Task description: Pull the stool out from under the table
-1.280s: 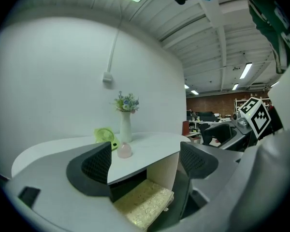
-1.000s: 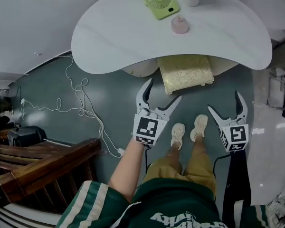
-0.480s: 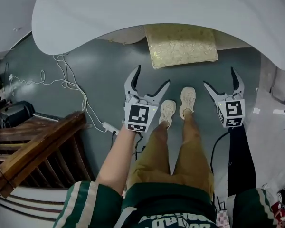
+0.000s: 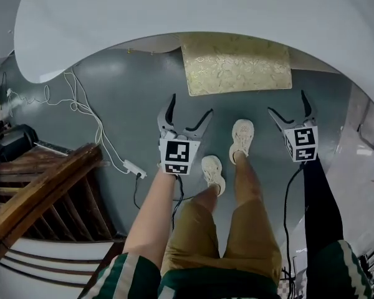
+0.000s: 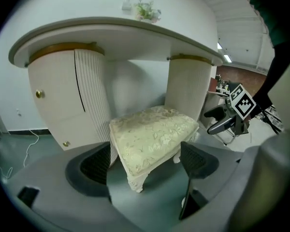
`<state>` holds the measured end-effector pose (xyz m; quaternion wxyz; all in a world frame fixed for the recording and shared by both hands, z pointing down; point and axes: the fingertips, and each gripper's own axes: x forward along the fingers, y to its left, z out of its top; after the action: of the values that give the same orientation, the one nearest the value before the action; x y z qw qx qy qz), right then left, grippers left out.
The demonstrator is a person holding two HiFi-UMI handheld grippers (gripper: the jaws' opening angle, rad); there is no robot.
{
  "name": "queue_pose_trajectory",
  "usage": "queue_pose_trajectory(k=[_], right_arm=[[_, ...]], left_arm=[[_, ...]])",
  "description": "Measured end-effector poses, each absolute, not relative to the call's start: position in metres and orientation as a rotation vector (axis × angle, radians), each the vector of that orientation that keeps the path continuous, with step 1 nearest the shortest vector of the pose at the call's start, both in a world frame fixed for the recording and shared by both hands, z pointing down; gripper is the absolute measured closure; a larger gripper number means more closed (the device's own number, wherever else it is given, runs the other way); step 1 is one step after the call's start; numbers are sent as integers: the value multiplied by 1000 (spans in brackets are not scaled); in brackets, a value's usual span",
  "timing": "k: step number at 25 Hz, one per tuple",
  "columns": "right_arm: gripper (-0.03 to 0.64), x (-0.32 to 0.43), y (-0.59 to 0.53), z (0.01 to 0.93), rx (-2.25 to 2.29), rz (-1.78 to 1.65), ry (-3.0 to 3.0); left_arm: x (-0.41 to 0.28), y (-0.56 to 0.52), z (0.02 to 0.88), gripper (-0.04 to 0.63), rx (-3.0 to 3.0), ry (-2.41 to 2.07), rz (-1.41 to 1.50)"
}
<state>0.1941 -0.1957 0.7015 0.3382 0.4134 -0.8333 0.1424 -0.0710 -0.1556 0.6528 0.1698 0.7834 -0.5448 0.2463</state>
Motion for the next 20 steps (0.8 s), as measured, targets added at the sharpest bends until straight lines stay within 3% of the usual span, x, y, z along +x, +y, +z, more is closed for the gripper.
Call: queue_pose_trajectory(k=[9,20], right_arm=[[77,206,-213,777,1090,408,-2138],[85,205,-235,823,1031,380,-2151]], left_arm=[[-70,-155,767,147,2135,-1463,757],[-53,-194,809,147,2090,-1463,766]])
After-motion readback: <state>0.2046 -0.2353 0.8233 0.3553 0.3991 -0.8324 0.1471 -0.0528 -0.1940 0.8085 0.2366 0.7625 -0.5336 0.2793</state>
